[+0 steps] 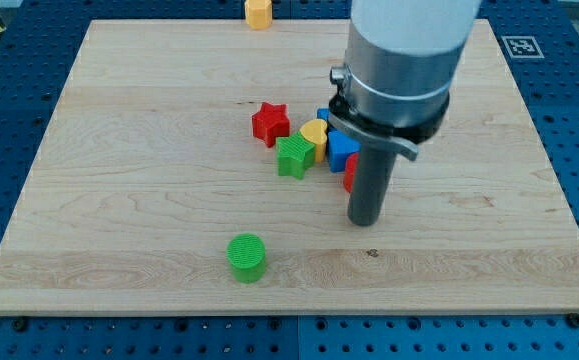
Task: Move red circle to the bottom of blue cube
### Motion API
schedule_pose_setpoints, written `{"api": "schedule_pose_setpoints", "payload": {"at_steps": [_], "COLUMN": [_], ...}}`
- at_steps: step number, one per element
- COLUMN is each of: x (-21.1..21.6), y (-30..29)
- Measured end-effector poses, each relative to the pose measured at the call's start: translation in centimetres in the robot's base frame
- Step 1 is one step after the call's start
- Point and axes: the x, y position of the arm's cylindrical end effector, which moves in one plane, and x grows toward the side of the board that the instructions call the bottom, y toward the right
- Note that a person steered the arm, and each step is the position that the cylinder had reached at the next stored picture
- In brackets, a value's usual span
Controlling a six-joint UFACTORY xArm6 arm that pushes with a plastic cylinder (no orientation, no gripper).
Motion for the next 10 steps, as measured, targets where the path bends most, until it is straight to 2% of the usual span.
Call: {"api": "schedule_pose_setpoints", "payload": {"at_steps": [1, 2, 4, 5, 10], "x": [1.9, 1.9, -0.8, -1.9, -1.5], "y": [0.4, 2.1, 6.4, 7.0, 6.6]}}
